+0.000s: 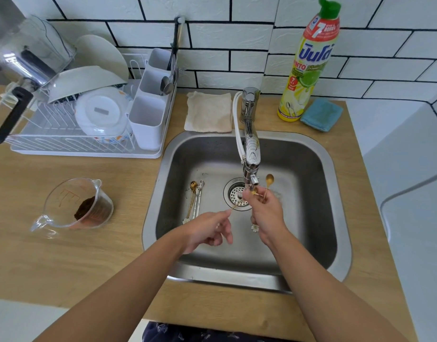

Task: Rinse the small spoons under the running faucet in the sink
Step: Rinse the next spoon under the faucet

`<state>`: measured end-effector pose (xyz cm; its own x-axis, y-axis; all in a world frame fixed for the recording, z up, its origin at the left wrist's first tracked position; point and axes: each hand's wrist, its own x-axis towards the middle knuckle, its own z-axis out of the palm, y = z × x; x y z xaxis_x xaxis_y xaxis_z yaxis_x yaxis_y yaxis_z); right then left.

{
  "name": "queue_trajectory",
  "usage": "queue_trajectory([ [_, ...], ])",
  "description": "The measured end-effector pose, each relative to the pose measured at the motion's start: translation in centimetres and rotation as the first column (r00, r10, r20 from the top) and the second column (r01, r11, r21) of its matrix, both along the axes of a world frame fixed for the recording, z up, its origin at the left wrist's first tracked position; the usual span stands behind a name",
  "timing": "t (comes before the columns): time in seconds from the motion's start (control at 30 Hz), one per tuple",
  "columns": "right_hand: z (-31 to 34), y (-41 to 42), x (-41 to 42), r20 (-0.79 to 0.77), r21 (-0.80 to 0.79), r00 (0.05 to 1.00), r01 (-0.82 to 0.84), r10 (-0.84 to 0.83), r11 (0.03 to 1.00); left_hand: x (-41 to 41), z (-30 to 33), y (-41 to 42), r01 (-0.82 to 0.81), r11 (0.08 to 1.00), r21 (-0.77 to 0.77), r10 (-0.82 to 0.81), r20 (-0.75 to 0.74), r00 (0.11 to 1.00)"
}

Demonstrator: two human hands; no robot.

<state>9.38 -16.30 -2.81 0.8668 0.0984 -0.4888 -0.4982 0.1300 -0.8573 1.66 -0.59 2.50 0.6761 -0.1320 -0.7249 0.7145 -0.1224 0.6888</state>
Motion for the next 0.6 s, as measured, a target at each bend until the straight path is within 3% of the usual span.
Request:
queue_trajectory([
  [0.13, 0.0, 0.1, 0.1, 0.072, -0.19, 0.997, 0.043, -0.03, 0.981, 0.2, -0.1, 0.7, -0.041, 0.991, 0.131, 0.007, 0.249, 0.968],
  [0.23, 0.0, 0.2, 0.1, 0.075, -0.223, 0.997, -0.007, 0.025, 0.975, 0.2, -0.1, 0.7, -0.022, 0.97, 0.241, -0.056, 0.313, 0.948],
  [0.4, -0.3, 0.5, -1.1, 0.102, -0.235, 0.959, -0.236, 0.265, 0.943, -0.2, -0.4, 1.1, -0.043, 0.985, 0.17, 0.004, 0.223, 0.975],
  [0.6, -0.5, 0.7, -0.7, 0.063, -0.247, 0.985, -0.143, 0.164, 0.958, -1.3, -0.8, 1.8, -0.187, 0.982, -0.033, 0.19, 0.098, 0.977],
])
